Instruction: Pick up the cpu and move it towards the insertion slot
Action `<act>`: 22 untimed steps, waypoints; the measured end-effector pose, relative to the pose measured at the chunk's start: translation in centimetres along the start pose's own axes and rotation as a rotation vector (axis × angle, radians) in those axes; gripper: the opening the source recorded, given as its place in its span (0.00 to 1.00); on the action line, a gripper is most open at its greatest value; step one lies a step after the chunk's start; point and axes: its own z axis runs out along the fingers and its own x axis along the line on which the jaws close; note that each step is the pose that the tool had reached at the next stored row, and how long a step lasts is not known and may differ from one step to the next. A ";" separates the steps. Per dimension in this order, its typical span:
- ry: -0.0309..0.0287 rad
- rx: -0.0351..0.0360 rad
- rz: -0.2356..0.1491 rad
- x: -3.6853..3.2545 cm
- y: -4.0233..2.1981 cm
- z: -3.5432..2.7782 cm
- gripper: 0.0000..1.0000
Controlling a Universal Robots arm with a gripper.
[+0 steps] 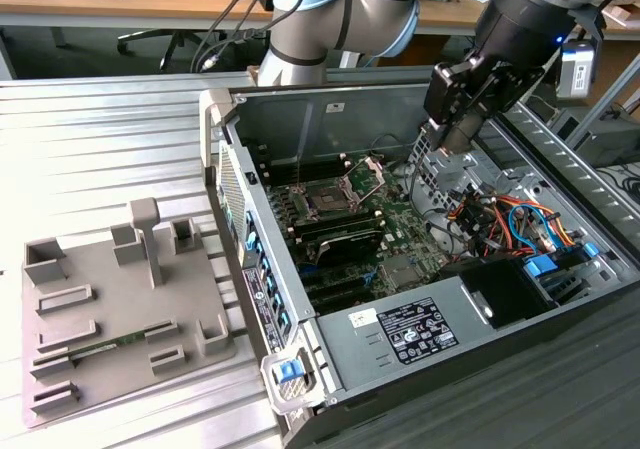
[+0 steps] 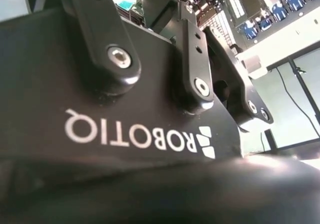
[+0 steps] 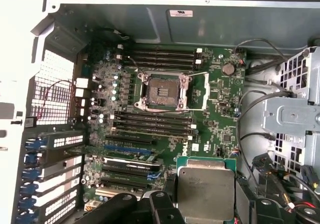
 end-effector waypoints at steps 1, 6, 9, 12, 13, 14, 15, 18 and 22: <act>-0.0001 0.0000 0.000 0.22 0.02 0.00 0.55; 0.0000 0.0001 0.000 1.04 0.10 0.00 0.55; 0.0000 0.0001 0.000 1.71 0.17 0.01 0.55; -0.0001 0.0000 0.000 2.11 0.21 0.02 0.55; 0.0000 0.0000 0.000 2.22 0.22 0.02 0.55; -0.0001 0.0000 0.000 2.37 0.24 0.02 0.55; 0.0000 0.0000 0.000 2.52 0.25 0.02 0.55; 0.0000 0.0001 0.000 2.70 0.27 0.03 0.55; 0.0000 0.0000 0.000 2.88 0.30 0.03 0.55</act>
